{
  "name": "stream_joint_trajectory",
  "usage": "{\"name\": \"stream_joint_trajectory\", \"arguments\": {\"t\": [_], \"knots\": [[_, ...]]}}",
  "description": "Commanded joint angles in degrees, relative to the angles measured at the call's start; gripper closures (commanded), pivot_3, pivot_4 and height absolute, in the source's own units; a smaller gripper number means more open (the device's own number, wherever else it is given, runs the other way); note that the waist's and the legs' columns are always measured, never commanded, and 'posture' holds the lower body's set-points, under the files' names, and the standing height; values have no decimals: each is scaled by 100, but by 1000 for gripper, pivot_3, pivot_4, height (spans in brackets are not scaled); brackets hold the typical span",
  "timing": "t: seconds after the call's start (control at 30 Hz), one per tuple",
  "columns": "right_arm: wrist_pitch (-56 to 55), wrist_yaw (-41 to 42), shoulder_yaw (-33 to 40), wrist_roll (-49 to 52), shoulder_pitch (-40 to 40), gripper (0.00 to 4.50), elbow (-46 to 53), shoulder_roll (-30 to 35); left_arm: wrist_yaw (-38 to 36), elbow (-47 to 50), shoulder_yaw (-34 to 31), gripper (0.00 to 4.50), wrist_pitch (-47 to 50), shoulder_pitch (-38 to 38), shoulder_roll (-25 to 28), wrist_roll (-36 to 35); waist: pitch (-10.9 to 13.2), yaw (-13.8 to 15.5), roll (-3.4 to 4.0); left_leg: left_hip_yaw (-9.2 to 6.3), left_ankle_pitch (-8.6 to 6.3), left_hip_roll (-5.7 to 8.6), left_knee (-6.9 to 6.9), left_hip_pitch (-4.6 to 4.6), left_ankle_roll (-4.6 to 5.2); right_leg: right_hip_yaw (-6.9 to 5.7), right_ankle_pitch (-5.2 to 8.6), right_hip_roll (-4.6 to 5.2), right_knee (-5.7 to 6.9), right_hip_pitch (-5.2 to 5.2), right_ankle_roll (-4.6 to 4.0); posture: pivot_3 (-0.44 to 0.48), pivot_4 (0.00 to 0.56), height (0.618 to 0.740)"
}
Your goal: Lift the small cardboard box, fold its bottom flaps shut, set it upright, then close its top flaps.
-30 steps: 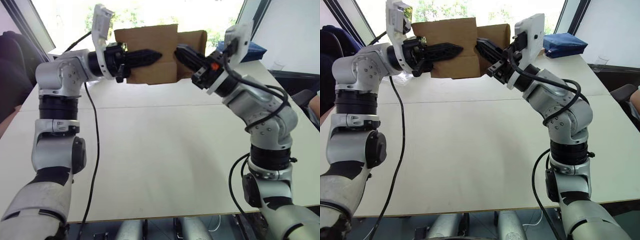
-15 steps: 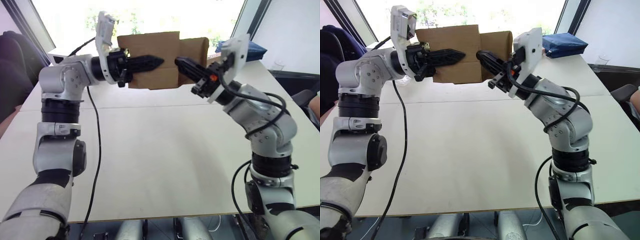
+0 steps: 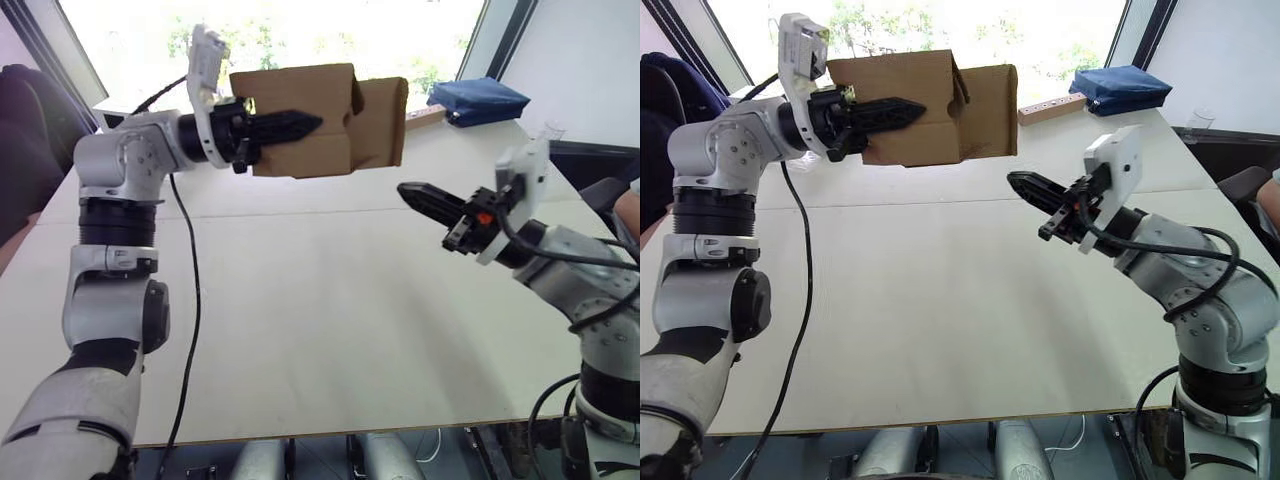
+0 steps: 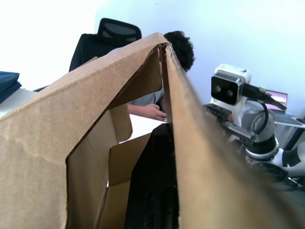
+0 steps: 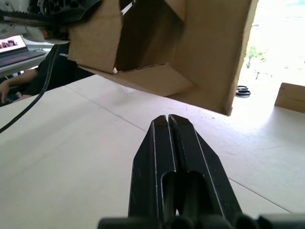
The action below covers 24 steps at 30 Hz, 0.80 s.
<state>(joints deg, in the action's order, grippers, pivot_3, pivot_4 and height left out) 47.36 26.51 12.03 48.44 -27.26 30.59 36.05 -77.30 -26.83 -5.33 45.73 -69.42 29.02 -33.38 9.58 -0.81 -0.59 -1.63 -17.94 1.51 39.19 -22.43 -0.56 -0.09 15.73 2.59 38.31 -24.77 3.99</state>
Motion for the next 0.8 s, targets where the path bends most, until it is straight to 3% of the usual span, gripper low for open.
{"name": "stream_joint_trajectory", "arguments": {"t": [0.03, 0.47, 0.8], "knots": [[-322, -113, -189, -188, -430, 4487, -65, -263, 75, 368, -121, 4500, 34, 43, -23, -227, 0, 3, 0, 0, 0, 0, 0, 0, -1, 0, 0, 0, 0, 0, 0, 0, 150, 740], [-530, -43, -557, -329, -966, 4487, -403, -843, 232, 685, -97, 4500, 196, 227, -15, -414, 0, 7, 0, -2, 2, 1, 0, 0, -4, 0, 0, 2, -1, 1, 0, 0, 150, 740], [84, -145, 475, 1003, -582, 4487, 0, -312, 281, 608, -98, 4500, 145, 222, 56, -402, 0, 14, 0, -2, 1, 2, 0, -2, -3, 0, 0, 5, -4, 1, 0, 0, 150, 740]]}}
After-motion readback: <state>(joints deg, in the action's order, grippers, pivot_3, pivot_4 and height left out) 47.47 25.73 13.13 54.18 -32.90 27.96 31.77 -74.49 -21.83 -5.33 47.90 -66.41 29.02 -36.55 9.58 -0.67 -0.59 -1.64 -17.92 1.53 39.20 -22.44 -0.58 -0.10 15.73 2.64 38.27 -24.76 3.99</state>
